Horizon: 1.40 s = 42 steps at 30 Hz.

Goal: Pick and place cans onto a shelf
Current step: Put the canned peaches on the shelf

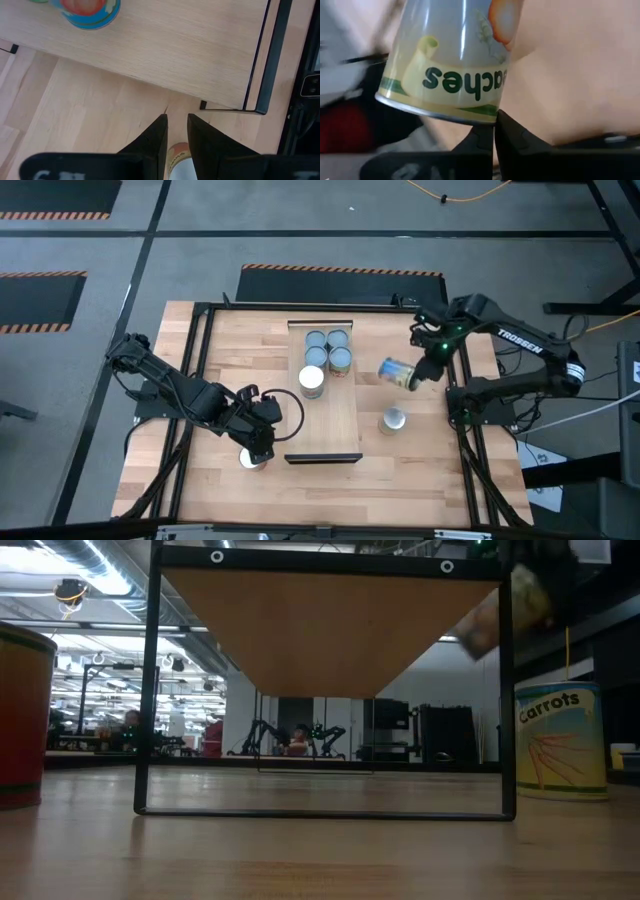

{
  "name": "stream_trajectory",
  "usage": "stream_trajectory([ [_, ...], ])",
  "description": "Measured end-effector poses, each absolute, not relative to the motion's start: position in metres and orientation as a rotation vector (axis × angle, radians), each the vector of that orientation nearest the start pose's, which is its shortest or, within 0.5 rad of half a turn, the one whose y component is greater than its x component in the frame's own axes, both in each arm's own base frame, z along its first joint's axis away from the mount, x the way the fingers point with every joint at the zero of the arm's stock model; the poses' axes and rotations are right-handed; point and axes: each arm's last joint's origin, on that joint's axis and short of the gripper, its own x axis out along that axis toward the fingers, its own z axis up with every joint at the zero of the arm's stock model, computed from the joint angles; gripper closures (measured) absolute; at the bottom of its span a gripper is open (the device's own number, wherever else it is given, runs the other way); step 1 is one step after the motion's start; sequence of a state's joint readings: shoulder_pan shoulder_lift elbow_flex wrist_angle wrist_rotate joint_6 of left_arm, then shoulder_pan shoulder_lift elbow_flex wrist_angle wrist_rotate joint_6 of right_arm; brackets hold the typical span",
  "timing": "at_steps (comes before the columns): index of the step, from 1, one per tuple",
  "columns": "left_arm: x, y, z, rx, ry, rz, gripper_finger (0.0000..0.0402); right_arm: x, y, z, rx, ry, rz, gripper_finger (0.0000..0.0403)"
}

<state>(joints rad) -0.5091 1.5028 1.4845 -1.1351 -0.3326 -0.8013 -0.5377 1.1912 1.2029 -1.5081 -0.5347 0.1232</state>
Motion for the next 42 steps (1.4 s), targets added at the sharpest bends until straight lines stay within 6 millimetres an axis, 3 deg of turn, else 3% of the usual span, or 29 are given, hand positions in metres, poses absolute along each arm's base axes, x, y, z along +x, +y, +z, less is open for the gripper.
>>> stream_trajectory([
  [6, 0.255, -0.131, 0.336, -0.245, 1.01, 0.278, 0.0335, 0.164, -0.053, 0.325, 1.14, 1.315, 0.078, 0.0396],
  [13, 0.256, -0.129, 0.337, -0.202, 0.95, 0.343, 0.0335, 0.178, -0.034, 0.328, 1.38, 1.361, 0.061, 0.0395],
  [21, 0.258, -0.128, 0.338, -0.183, 0.91, 0.372, 0.0335, 0.211, -0.024, 0.341, 1.636, 1.227, 0.101, 0.0394],
  [26, 0.259, -0.129, 0.339, -0.137, 0.902, 0.336, 0.0335, 0.221, -0.016, 0.347, 1.785, 1.222, 0.043, 0.0394],
  [34, 0.262, -0.13, 0.34, -0.119, 0.877, 0.316, 0.0335, 0.23, -0.015, 0.341, 1.908, 1.23, -0.128, 0.0393],
  [42, 0.262, -0.13, 0.34, -0.12, 0.875, 0.316, 0.0335, 0.268, -0.021, 0.324, 1.923, 1.217, -0.078, 0.0393],
])
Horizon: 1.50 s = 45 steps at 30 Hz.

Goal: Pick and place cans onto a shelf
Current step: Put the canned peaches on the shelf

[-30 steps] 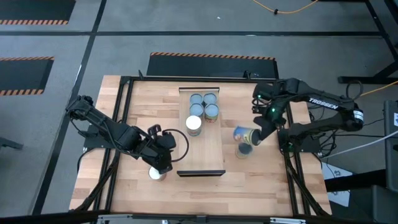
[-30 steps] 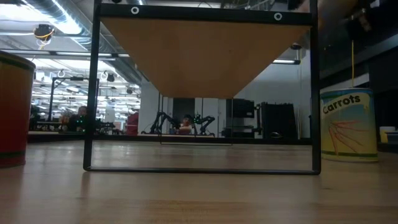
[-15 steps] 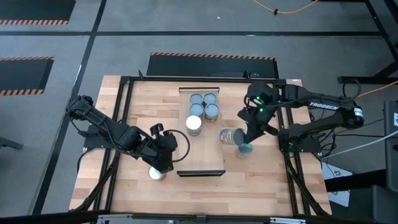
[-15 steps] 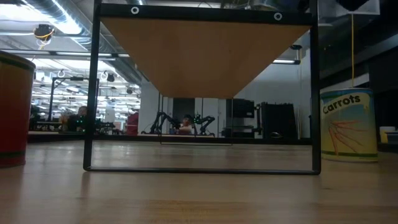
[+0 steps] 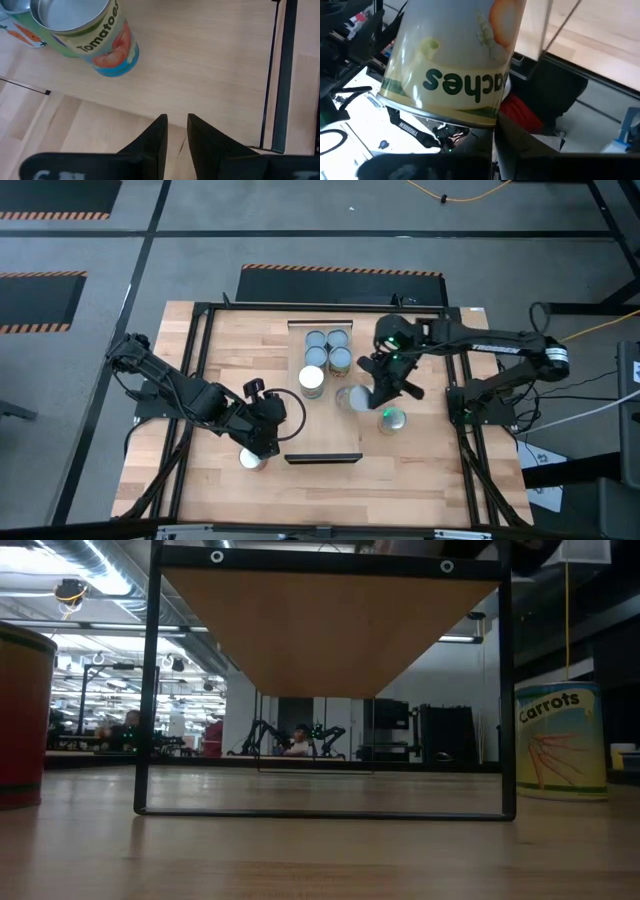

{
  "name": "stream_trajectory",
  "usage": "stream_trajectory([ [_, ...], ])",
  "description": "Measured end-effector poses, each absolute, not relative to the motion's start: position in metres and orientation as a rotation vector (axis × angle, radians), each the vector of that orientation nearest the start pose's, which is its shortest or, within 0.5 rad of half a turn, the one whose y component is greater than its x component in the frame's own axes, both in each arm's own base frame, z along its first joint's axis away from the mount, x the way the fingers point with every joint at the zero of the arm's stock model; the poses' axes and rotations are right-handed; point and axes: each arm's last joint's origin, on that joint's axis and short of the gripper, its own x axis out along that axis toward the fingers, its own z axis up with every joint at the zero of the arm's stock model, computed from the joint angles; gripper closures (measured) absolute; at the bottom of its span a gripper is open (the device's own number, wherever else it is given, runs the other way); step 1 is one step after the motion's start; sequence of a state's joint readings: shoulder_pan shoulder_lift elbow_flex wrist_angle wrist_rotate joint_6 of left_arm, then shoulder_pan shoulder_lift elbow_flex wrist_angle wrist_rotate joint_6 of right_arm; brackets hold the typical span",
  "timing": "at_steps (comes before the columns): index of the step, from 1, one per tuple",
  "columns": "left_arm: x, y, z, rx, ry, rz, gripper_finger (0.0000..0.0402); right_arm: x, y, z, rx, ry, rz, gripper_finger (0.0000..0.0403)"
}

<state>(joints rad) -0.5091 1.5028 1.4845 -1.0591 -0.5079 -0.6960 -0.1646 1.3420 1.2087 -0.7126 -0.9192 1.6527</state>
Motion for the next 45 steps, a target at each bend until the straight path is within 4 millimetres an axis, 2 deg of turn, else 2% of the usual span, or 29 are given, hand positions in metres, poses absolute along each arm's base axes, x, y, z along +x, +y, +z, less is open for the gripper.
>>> stream_trajectory([
  [8, 0.262, -0.13, 0.34, -0.121, 0.876, 0.315, 0.0335, 0.284, -0.022, 0.308, 1.973, 1.324, -0.04, 0.0393],
  [45, 0.262, -0.13, 0.34, -0.122, 0.878, 0.313, 0.0335, 0.285, -0.023, 0.306, 1.952, 1.285, -0.081, 0.0393],
])
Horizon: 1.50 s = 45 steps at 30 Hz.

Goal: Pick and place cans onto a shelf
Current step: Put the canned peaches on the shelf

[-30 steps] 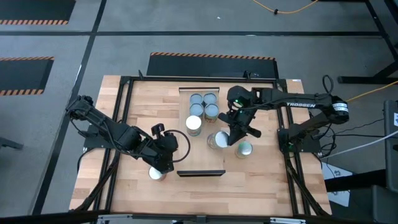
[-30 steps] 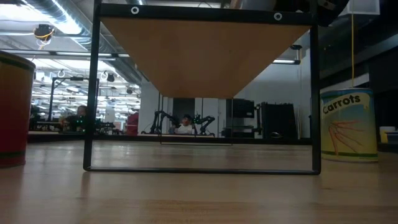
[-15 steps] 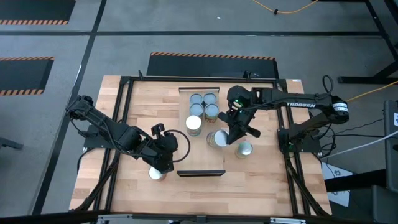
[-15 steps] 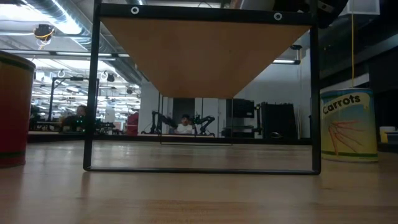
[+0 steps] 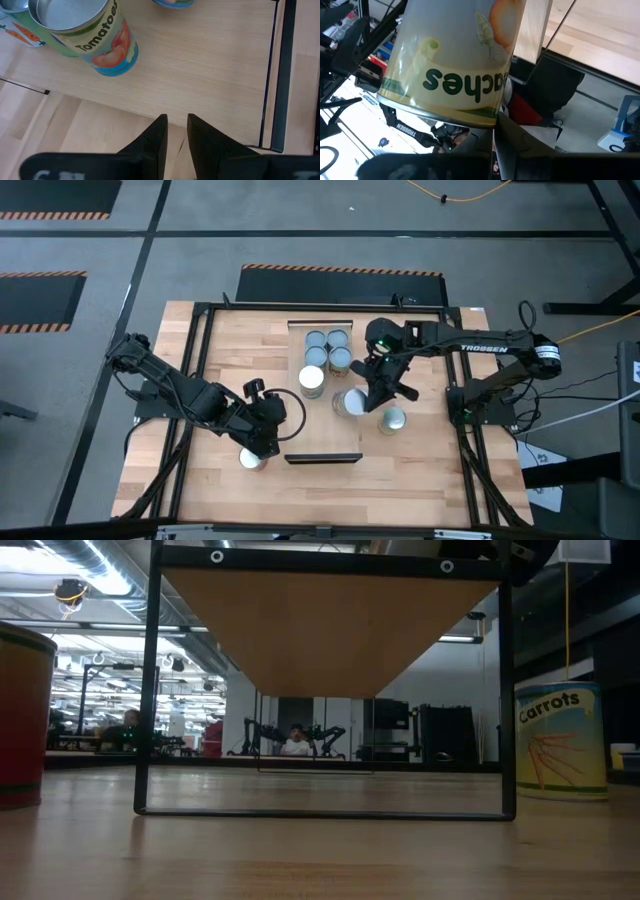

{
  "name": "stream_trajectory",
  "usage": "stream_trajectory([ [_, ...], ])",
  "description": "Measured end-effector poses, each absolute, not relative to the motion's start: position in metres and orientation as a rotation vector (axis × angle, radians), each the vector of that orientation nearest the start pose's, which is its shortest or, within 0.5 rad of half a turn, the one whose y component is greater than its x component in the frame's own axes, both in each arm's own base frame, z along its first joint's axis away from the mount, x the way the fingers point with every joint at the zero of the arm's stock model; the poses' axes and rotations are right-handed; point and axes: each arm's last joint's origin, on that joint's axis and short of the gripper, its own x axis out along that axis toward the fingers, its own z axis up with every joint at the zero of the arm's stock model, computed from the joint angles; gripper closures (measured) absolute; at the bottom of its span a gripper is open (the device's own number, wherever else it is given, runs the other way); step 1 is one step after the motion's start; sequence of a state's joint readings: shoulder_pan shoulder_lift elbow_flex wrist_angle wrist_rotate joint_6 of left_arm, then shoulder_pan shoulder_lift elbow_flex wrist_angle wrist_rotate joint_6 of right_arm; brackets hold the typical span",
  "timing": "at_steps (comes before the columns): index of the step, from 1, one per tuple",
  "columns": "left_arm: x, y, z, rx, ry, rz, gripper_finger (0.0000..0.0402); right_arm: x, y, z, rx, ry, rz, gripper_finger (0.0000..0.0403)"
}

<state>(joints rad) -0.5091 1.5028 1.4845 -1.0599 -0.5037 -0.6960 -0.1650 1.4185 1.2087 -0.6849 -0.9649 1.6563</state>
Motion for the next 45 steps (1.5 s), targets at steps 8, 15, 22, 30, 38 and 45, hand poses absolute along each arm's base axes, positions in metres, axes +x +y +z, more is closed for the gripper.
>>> stream_trajectory([
  [8, 0.262, -0.13, 0.34, -0.122, 0.878, 0.313, 0.0335, 0.285, -0.022, 0.306, 1.934, 1.266, -0.1, 0.0374],
  [15, 0.262, -0.13, 0.34, -0.122, 0.878, 0.313, 0.0335, 0.286, -0.022, 0.306, 1.926, 1.253, -0.114, 0.0339],
  [22, 0.262, -0.13, 0.34, -0.121, 0.877, 0.314, 0.0335, 0.286, -0.022, 0.306, 1.86, 1.229, -0.062, 0.0337],
  [30, 0.262, -0.13, 0.34, -0.121, 0.877, 0.314, 0.0335, 0.271, -0.017, 0.322, 1.676, 1.203, 0.159, 0.0337],
  [38, 0.262, -0.13, 0.34, -0.122, 0.877, 0.314, 0.0335, 0.217, 0.002, 0.351, 1.342, 1.044, 0.056, 0.0337],
  [45, 0.262, -0.13, 0.34, -0.122, 0.876, 0.313, 0.0335, 0.199, 0.034, 0.361, 0.849, 0.882, 0.047, 0.0337],
])
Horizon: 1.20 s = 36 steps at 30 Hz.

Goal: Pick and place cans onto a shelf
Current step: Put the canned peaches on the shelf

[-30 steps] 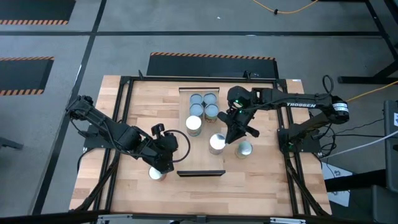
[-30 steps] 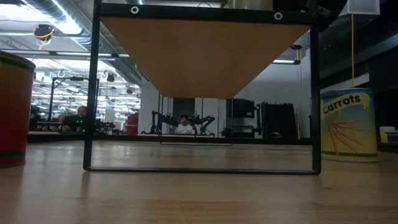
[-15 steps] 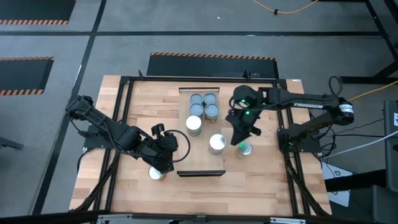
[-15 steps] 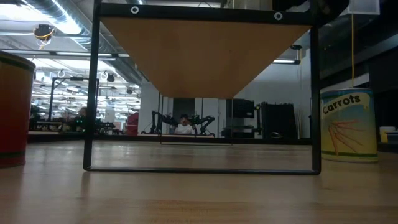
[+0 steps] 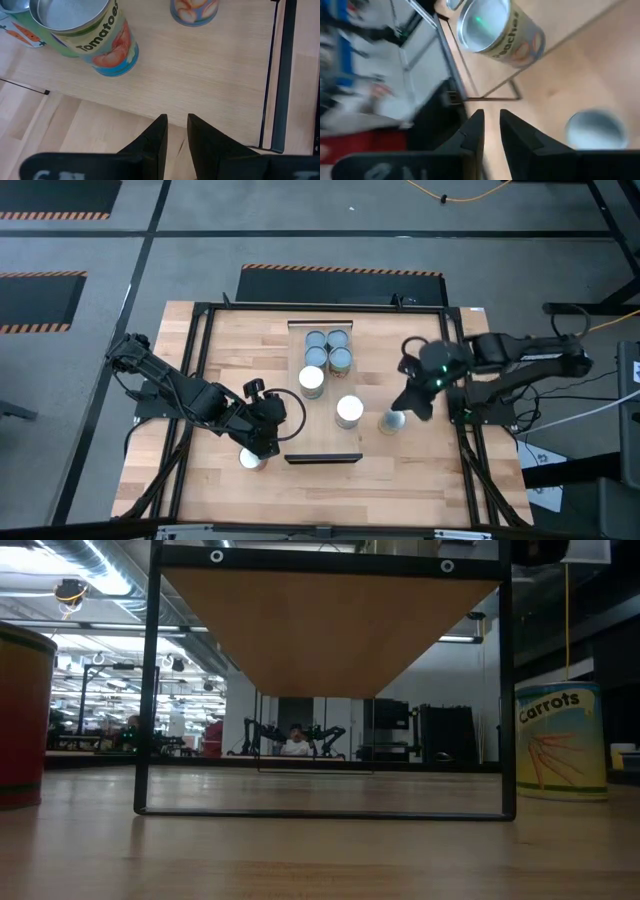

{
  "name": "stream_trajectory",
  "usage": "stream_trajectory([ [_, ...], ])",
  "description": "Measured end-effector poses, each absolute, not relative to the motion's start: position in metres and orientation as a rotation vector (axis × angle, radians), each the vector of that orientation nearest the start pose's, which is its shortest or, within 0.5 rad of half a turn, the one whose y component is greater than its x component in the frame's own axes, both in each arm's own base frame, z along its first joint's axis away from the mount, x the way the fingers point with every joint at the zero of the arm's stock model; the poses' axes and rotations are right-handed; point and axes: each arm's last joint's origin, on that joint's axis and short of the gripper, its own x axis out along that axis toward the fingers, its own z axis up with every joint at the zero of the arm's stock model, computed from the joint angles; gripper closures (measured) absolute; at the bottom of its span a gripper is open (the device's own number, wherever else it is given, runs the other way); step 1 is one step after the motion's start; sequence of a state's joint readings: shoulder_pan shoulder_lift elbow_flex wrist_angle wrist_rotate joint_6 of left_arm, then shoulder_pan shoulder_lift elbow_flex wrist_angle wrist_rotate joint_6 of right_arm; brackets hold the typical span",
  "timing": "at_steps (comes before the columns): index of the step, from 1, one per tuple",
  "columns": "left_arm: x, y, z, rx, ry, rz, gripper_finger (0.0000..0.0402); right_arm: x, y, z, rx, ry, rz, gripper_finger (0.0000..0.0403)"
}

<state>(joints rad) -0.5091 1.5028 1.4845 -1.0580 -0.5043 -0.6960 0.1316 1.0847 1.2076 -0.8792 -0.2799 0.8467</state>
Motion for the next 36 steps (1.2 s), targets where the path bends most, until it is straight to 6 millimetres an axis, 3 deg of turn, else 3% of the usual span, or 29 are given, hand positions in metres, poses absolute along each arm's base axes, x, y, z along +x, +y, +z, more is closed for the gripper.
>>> stream_trajectory([
  [8, 0.262, -0.13, 0.34, -0.123, 0.875, 0.313, 0.0335, 0.211, 0.077, 0.349, 0.479, 0.859, 0.073, 0.0337],
  [18, 0.263, -0.13, 0.341, -0.07, 0.878, 0.287, 0.0335, 0.238, 0.121, 0.307, 0.217, 0.981, 0.074, 0.0337],
  [25, 0.263, -0.13, 0.341, -0.069, 0.879, 0.287, 0.0335, 0.262, 0.129, 0.285, 0.147, 0.978, 0.029, 0.0337],
  [36, 0.263, -0.13, 0.341, -0.069, 0.88, 0.286, 0.0335, 0.282, 0.118, 0.281, 0.12, 0.906, 0.004, 0.0337],
])
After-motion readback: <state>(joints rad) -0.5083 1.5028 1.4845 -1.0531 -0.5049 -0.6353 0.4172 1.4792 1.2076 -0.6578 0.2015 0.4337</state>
